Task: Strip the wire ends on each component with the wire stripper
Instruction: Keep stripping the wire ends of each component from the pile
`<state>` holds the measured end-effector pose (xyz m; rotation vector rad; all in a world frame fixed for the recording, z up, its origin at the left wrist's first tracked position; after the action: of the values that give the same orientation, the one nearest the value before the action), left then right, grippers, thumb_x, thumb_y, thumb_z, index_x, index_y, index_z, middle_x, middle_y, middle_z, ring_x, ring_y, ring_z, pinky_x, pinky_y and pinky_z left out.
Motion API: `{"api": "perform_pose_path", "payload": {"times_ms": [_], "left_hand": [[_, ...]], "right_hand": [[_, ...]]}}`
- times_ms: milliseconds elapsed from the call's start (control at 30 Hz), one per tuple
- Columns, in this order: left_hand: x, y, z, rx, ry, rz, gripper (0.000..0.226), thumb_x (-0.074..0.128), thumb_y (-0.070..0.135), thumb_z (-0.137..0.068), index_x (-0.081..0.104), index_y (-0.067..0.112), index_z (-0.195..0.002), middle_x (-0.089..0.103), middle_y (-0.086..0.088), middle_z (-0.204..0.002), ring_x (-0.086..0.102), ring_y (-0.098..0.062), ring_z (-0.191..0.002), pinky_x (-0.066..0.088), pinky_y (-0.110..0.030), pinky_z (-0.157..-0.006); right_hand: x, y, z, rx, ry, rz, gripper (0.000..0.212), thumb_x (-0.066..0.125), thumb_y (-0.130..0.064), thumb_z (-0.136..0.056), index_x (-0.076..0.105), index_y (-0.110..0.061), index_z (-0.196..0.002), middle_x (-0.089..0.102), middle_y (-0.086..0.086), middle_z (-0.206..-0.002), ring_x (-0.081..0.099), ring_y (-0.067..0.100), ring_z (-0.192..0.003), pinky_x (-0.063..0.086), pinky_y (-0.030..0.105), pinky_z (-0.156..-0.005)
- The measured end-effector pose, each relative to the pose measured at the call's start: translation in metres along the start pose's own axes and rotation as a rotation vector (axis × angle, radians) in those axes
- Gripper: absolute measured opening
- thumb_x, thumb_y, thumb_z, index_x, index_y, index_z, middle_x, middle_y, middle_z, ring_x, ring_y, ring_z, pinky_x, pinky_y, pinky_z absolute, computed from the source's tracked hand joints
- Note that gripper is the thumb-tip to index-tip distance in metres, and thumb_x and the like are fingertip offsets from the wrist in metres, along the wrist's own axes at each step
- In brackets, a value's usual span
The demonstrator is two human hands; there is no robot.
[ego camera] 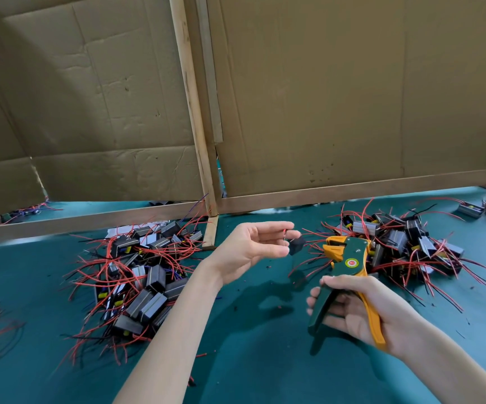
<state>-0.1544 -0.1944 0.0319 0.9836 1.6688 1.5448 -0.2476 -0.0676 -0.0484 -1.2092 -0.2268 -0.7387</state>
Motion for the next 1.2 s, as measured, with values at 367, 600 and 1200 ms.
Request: {"api": "perform_pose_path", "payload": {"times_ms": [367, 600, 1200], "left_hand": [[-0.024, 0.013, -0.004, 0.200, 0.325, -0.071, 0.012, 0.064, 0.010, -0.088, 0.073, 0.017, -0.084, 0.072, 0.005, -0.074, 0.059, -0.004, -0.066, 0.048, -0.015, -0.066], [-0.027, 0.014, -0.002, 0.268, 0.425, -0.446, 0.014, 0.062, 0.019, -0.092, 0.064, 0.028, -0.081, 0.066, 0.011, -0.088, 0.058, -0.002, -0.084, 0.044, -0.019, -0.084], [-0.007, 0.017, -0.007, 0.236, 0.293, -0.446, 0.012, 0.053, 0.011, -0.097, 0.054, 0.017, -0.086, 0.064, 0.008, -0.070, 0.062, -0.004, -0.064, 0.051, -0.020, -0.071]], "right_hand": [[0.004, 0.000, 0.003, 0.007, -0.021, 0.002, 0.021, 0.067, -0.004, -0.065, 0.062, 0.004, -0.084, 0.068, 0.026, -0.079, 0.070, 0.038, -0.068, 0.060, 0.048, -0.061], [0.005, 0.002, 0.002, 0.008, -0.037, 0.010, 0.028, 0.069, -0.004, -0.064, 0.060, 0.003, -0.089, 0.067, 0.026, -0.080, 0.070, 0.039, -0.069, 0.060, 0.046, -0.060], [0.018, 0.000, -0.001, -0.108, -0.234, 0.195, 0.029, 0.086, -0.017, -0.056, 0.075, -0.007, -0.081, 0.067, 0.026, -0.087, 0.069, 0.040, -0.081, 0.057, 0.046, -0.074]]}}
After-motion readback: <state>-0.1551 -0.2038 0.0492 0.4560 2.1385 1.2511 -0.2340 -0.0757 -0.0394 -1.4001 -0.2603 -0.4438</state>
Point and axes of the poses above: each hand's wrist, its own z-axis away from the middle knuckle, its own x-axis out of the palm, y = z × x, the point moved 9 cm from there along -z, towards the middle knuckle
